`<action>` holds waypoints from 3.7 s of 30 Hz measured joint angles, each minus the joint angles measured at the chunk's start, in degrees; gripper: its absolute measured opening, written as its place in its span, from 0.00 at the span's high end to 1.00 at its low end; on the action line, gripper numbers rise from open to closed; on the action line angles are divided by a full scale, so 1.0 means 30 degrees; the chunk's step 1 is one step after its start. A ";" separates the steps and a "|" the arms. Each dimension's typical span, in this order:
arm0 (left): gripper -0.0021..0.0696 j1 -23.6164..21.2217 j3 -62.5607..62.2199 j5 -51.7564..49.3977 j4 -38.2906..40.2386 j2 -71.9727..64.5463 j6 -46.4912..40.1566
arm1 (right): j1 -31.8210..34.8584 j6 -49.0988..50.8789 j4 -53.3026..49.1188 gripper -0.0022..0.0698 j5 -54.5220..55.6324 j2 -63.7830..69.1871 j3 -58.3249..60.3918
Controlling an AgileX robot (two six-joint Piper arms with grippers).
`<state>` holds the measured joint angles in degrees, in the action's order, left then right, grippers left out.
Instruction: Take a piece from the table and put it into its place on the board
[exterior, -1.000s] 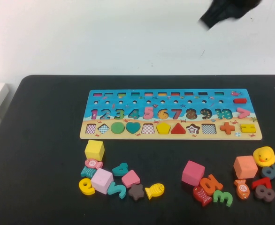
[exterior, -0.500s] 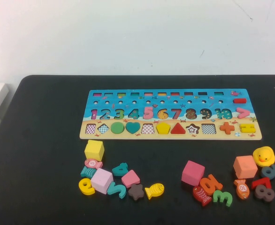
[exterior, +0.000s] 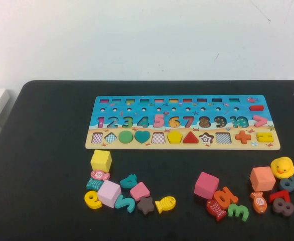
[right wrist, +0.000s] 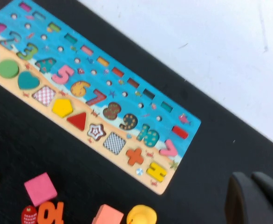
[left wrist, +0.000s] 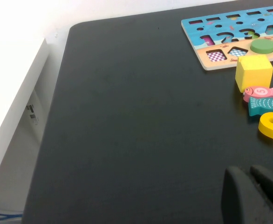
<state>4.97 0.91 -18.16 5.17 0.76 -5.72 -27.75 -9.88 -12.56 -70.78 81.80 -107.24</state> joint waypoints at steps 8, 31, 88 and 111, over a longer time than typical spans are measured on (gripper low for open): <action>0.97 0.0000 0.0000 0.0000 0.0000 0.0000 0.0042 | 0.0037 0.0087 0.0963 0.94 0.0000 0.0133 0.1171; 0.97 0.0000 0.0000 0.0000 0.0000 0.0000 0.0042 | 0.5265 0.1321 0.0004 0.94 0.0000 -1.6738 1.0340; 0.97 0.0000 0.0000 0.0000 0.0000 0.0000 0.0080 | 1.2300 0.5163 0.1247 0.94 1.6851 -2.7475 3.6227; 0.97 0.0000 0.0000 0.0000 0.0000 0.0000 0.0040 | 1.0671 0.5688 0.1024 0.94 1.6286 -2.7475 3.6111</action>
<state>4.97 0.91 -18.16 5.17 0.76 -5.60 4.27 7.18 -9.49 -21.93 -0.62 1.09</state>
